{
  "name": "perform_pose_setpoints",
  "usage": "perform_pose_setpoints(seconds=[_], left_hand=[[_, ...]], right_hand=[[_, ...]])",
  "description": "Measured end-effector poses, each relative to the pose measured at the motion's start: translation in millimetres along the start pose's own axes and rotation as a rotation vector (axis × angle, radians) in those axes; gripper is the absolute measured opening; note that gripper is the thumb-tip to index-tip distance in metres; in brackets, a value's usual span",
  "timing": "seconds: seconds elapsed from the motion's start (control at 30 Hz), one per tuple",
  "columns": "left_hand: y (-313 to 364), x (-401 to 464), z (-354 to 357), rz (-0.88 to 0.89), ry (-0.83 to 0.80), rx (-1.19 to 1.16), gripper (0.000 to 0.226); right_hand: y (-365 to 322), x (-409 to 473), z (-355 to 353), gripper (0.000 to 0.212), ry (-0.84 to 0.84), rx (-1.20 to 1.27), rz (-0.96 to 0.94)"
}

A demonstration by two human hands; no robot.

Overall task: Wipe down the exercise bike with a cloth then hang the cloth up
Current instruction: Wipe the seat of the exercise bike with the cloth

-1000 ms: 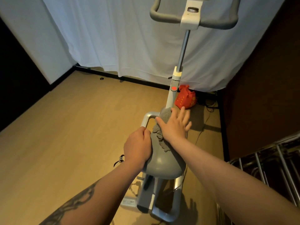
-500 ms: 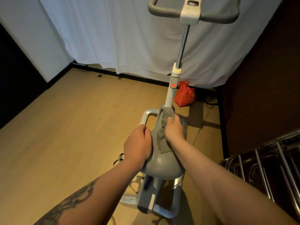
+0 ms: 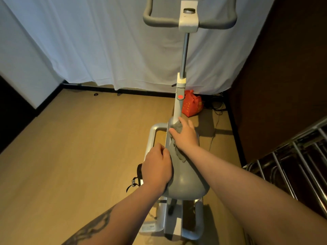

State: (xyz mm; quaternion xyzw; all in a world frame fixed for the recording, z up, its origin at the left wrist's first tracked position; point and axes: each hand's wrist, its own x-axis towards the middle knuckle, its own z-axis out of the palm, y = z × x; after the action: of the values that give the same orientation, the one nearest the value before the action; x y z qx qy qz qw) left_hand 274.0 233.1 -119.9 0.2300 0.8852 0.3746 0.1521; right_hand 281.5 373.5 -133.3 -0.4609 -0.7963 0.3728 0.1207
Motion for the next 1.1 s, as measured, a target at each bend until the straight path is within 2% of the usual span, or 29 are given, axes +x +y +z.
perform_pose_setpoints(seconds=[0.1, 0.2, 0.27, 0.33, 0.43, 0.5, 0.73, 1.1], left_hand=[[0, 2, 0, 0.004, -0.013, -0.004, 0.021], [2, 1, -1, 0.005, -0.026, 0.003, 0.021], [1, 1, -1, 0.002, -0.04, 0.003, 0.021], [1, 2, 0, 0.004, -0.048, 0.008, 0.021], [1, 2, 0, 0.009, -0.055, 0.014, 0.021], [1, 2, 0, 0.012, -0.054, 0.009, 0.021], [1, 4, -1, 0.03, -0.06, 0.011, 0.02], [-6, 8, 3, 0.034, -0.061, -0.043, 0.025]], right_hand=[[-10, 12, 2, 0.037, 0.066, 0.045, 0.1], [-12, 14, -4, 0.033, 0.203, 0.244, 0.357], [-8, 5, -11, 0.033, 0.276, 0.27, 0.45], [-6, -17, -12, 0.032, 0.233, 0.196, 0.35], [0, -57, -16, 0.047, 0.057, 0.021, 0.138], [10, -70, -20, 0.054, -0.004, -0.072, 0.063], [0, -78, -15, 0.056, 0.077, -0.136, 0.055], [20, -157, -34, 0.057, -0.049, -0.369, -0.175]])
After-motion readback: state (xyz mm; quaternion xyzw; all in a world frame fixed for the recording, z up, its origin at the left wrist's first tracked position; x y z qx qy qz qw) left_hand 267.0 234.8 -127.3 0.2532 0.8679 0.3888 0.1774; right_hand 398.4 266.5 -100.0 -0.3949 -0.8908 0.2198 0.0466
